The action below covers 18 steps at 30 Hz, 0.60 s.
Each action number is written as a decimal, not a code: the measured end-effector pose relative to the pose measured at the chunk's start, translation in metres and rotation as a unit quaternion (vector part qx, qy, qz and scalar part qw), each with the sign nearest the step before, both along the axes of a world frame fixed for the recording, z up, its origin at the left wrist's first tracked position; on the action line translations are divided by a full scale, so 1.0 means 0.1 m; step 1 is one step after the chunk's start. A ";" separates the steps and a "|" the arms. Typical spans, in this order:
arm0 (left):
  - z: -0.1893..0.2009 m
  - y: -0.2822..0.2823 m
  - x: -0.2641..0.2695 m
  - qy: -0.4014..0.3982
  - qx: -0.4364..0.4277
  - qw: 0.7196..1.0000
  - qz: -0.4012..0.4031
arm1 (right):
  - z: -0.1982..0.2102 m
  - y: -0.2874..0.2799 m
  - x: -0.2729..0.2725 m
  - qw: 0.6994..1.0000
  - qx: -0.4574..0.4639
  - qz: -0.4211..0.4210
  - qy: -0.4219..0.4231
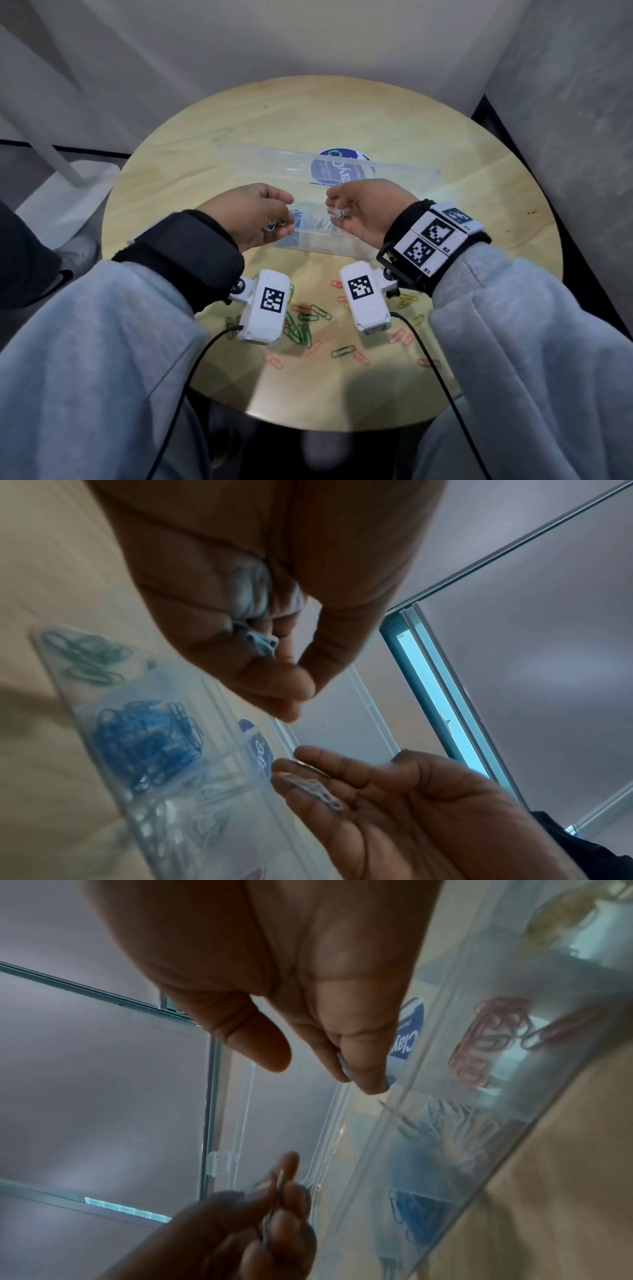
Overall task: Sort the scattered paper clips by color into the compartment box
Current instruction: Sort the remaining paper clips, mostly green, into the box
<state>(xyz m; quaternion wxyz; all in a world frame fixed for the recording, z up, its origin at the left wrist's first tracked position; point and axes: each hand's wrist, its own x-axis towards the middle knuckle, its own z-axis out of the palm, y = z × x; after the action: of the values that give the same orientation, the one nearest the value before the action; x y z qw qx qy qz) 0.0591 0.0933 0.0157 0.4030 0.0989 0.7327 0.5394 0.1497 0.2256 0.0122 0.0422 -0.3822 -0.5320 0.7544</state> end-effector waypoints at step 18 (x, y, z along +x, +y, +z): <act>-0.04 0.51 0.25 0.083 -0.011 0.995 -0.050 | 0.15 0.40 1.01 0.898 0.326 0.213 -0.206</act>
<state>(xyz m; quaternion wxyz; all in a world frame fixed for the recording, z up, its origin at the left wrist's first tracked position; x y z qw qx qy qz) 0.0839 0.1438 0.0116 0.3688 0.1754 0.7636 0.5001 0.2512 0.2656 0.0271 -0.1073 -0.3714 -0.8137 0.4340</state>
